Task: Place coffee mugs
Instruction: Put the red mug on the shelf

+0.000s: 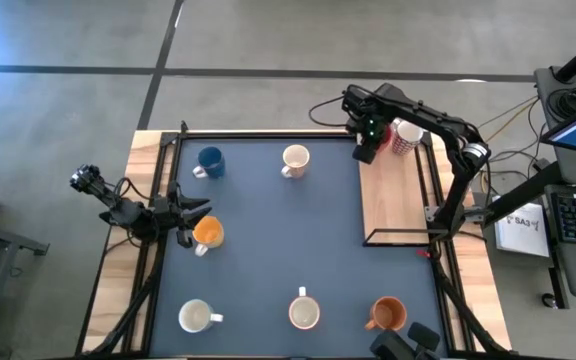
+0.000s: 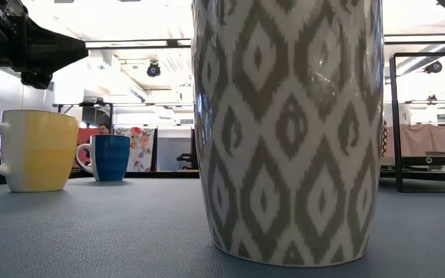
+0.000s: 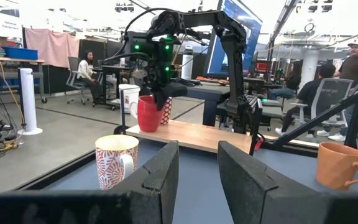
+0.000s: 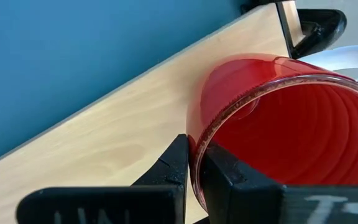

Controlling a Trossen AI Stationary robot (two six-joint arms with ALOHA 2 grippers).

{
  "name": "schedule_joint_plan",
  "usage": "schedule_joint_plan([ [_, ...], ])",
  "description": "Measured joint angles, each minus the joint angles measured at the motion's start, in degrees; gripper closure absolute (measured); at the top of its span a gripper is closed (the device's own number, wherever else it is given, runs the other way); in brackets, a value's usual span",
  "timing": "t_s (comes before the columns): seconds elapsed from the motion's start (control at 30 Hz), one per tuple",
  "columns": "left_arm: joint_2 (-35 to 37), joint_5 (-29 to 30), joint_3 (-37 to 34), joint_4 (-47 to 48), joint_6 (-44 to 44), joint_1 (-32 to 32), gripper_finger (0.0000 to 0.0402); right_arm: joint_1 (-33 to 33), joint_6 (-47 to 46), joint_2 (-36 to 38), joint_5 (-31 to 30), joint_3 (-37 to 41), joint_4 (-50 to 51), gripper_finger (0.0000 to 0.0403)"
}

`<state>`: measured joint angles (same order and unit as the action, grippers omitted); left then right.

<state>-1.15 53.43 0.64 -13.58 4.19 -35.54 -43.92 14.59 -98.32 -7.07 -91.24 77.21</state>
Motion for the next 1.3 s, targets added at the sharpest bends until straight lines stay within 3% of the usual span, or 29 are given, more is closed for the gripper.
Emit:
schedule_joint_plan([
  [0.33,0.00,0.00,0.00,0.00,0.00,-0.01,0.0306,0.00,-0.71,0.00,-0.04,0.00,-0.30,0.0382],
  [0.77,0.00,0.00,0.00,0.00,0.00,0.01,0.0306,0.00,-0.63,0.02,-0.84,-0.09,-1.31,0.0339],
  [1.3,0.00,0.00,-0.01,0.00,0.00,0.01,0.0306,0.12,-3.45,1.64,-2.08,-2.04,-0.31,0.0337],
])
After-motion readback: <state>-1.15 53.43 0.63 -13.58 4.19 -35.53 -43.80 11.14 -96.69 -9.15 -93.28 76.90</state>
